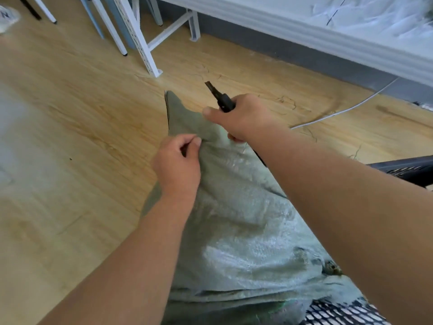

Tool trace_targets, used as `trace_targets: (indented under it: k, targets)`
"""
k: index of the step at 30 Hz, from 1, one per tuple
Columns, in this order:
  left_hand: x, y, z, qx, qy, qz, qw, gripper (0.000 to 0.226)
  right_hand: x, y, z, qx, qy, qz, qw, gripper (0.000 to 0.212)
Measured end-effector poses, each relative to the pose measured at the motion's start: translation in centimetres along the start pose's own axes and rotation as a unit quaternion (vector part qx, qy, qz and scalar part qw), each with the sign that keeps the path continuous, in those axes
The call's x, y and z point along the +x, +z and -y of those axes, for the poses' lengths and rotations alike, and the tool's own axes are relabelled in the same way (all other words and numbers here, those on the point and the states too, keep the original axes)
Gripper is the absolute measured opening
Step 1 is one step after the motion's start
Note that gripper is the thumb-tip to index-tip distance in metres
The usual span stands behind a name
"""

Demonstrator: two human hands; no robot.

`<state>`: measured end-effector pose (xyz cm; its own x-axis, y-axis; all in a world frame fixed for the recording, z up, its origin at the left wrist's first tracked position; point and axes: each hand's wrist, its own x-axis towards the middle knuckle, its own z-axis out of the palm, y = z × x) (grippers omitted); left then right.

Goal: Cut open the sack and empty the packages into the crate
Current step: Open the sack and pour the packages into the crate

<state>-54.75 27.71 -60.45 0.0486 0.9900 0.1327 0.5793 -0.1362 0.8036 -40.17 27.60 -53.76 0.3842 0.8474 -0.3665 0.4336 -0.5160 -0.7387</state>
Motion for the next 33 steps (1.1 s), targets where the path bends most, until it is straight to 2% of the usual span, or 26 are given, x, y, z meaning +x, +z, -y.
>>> trace_targets:
  k: [2, 4, 6, 7, 8, 9, 14, 15, 16, 18, 19, 21, 22, 25, 27, 29, 31, 33]
  targets:
    - [-2.7, -1.1, -2.3, -0.024, 0.020, 0.004, 1.000, 0.011, -0.4, -0.6, 1.7, -0.092, 0.021, 0.046, 0.994, 0.053]
    - [-5.0, -2.5, -5.0, -0.018, 0.026, 0.017, 0.999, 0.011, -1.4, -0.9, 3.1, -0.153, 0.032, 0.071, 0.985, 0.054]
    - [-6.5, -3.9, -7.3, -0.015, 0.026, 0.027, 0.999, 0.012, -2.6, -1.3, 4.2, -0.180, 0.048, 0.044, 0.982, 0.041]
    - [-7.0, -4.6, -8.1, -0.015, 0.026, 0.033, 0.999, 0.011, -3.4, -1.6, 4.6, -0.189, 0.057, 0.024, 0.980, 0.027]
    - [-7.4, -5.2, -8.9, -0.017, 0.024, 0.042, 0.999, 0.011, -4.4, -2.1, 4.9, -0.190, 0.069, 0.010, 0.979, 0.012]
    - [-7.8, -5.9, -9.7, -0.016, 0.023, 0.056, 0.998, 0.010, -5.3, -2.7, 5.1, -0.183, 0.080, 0.005, 0.980, 0.007]
    - [-9.6, -10.1, -13.3, 0.047, 0.035, 0.175, 0.983, 0.009, -11.3, -6.2, 5.3, -0.124, 0.123, 0.013, 0.985, 0.013]
    - [-9.5, -11.1, -14.0, 0.049, 0.011, 0.173, 0.984, 0.011, -12.6, -6.8, 5.4, -0.107, 0.133, 0.015, 0.985, 0.014]
    - [-9.0, -12.1, -14.6, 0.050, -0.023, 0.134, 0.989, 0.016, -14.0, -7.3, 5.5, -0.088, 0.144, 0.018, 0.985, 0.015]
    - [-6.8, -13.8, -15.8, 0.068, -0.110, -0.007, 0.992, 0.040, -16.3, -7.9, 5.5, -0.052, 0.166, 0.024, 0.985, 0.015]
    - [-5.3, -14.6, -16.5, 0.082, -0.156, -0.045, 0.983, 0.053, -17.2, -8.2, 5.5, -0.036, 0.177, 0.027, 0.983, 0.014]
    - [-2.7, -15.6, -18.0, 0.103, -0.217, -0.028, 0.970, 0.069, -18.8, -8.9, 5.4, -0.012, 0.196, 0.035, 0.980, 0.010]
    - [-1.7, -16.0, -18.7, 0.107, -0.232, -0.001, 0.967, 0.063, -19.4, -9.3, 5.4, -0.004, 0.204, 0.036, 0.978, 0.007]
    - [-0.9, -16.7, -21.1, 0.086, -0.241, 0.065, 0.964, 0.022, -21.0, -10.7, 5.3, -0.003, 0.221, 0.044, 0.974, 0.004]
    - [-1.7, -16.8, -23.1, 0.069, -0.199, 0.099, 0.973, 0.019, -22.2, -11.8, 5.4, -0.017, 0.237, 0.060, 0.970, 0.006]
    - [-3.0, -16.8, -25.2, 0.047, -0.167, 0.110, 0.979, 0.021, -23.1, -13.5, 6.1, -0.001, 0.229, 0.044, 0.973, 0.016]
    - [-4.2, -17.0, -27.3, 0.012, -0.163, 0.124, 0.979, 0.020, -23.7, -15.5, 7.7, 0.053, 0.160, -0.005, 0.986, 0.027]
    - [-5.0, -17.5, -29.2, -0.044, -0.177, 0.157, 0.971, 0.009, -24.4, -17.6, 10.1, 0.146, 0.100, -0.024, 0.984, 0.041]
